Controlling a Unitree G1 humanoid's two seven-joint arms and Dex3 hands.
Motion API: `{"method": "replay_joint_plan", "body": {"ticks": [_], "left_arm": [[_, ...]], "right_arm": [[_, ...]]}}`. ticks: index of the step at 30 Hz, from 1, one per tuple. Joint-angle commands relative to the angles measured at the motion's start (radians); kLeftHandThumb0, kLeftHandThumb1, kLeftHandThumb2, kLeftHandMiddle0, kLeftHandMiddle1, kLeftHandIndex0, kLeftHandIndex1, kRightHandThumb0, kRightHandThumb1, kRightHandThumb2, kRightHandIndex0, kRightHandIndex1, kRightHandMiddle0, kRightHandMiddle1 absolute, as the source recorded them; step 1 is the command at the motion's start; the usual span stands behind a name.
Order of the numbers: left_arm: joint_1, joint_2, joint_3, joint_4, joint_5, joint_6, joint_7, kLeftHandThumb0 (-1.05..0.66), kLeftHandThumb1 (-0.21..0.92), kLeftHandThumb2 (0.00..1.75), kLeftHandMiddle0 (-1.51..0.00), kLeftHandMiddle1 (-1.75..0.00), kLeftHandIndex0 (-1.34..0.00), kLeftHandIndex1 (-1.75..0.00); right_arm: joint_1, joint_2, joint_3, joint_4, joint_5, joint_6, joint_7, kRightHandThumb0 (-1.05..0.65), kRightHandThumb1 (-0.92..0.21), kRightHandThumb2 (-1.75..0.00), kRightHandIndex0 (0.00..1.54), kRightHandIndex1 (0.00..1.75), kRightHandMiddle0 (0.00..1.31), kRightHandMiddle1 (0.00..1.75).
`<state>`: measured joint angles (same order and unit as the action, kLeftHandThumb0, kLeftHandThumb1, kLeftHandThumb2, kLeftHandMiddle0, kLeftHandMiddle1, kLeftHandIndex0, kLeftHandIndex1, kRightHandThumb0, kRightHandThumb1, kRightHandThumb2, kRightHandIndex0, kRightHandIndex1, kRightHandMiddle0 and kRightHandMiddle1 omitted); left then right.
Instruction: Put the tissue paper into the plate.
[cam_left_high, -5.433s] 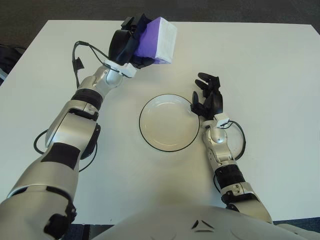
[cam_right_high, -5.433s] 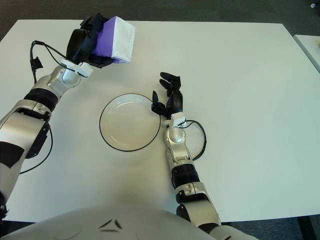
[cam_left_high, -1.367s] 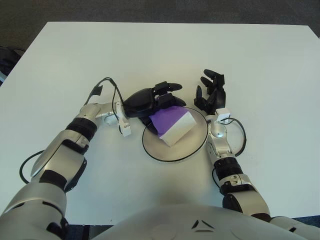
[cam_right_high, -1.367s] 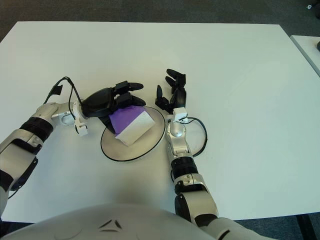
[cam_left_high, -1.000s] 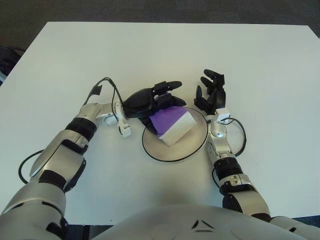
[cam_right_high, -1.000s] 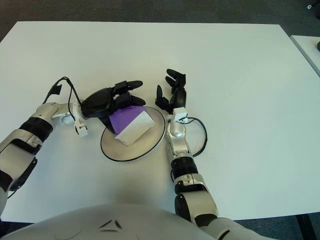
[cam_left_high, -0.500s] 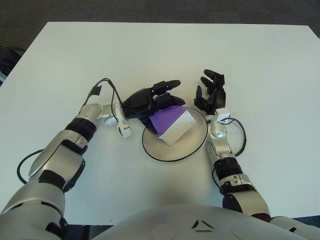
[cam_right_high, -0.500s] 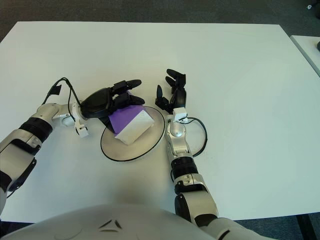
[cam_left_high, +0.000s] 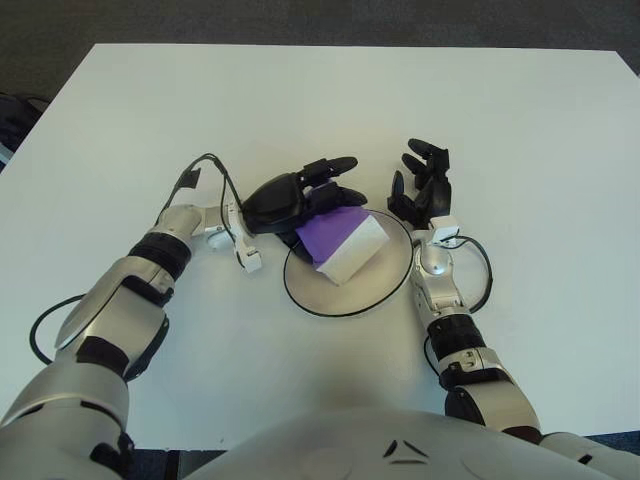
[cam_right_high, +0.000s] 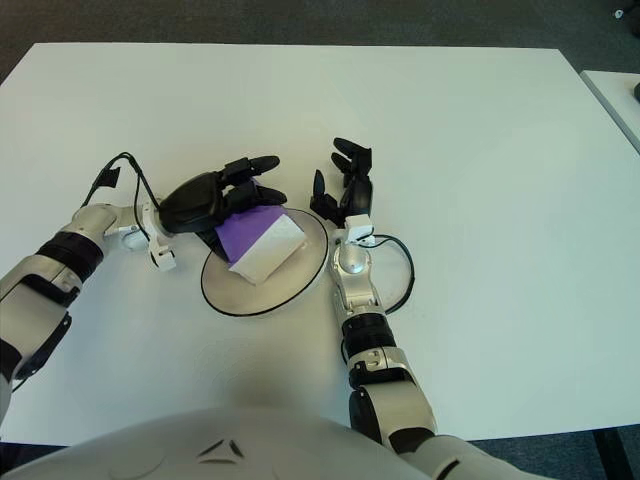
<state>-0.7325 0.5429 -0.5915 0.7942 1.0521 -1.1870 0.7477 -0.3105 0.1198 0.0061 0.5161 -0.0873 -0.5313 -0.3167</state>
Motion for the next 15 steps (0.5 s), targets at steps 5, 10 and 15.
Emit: {"method": "replay_joint_plan", "body": {"ticks": [5, 10, 15], "left_arm": [[-0.041, 0.048, 0.03, -0.017, -0.019, 0.003, -0.019, -0.77, 0.92, 0.68, -0.25, -0.17, 0.0, -0.98], [-0.027, 0.063, 0.035, -0.07, 0.025, 0.047, 0.035, -0.77, 0.92, 0.69, -0.25, -0.16, 0.0, -0.99], [-0.03, 0.083, 0.036, -0.121, 0.071, 0.091, 0.091, -0.78, 0.92, 0.72, -0.26, -0.17, 0.0, -1.02]], "right_arm": [[0.116, -0.002, -0.007, 0.136, -0.016, 0.057, -0.009, -0.34, -0.65, -0.92, 0.4, 0.83, 0.0, 1.16], [0.112, 0.004, -0.004, 0.133, -0.025, 0.07, -0.026, -0.33, -0.64, -0.92, 0.38, 0.81, 0.01, 1.18], [0.108, 0.007, -0.002, 0.134, -0.035, 0.088, -0.038, -0.35, -0.64, -0.93, 0.35, 0.8, 0.01, 1.19]]}}
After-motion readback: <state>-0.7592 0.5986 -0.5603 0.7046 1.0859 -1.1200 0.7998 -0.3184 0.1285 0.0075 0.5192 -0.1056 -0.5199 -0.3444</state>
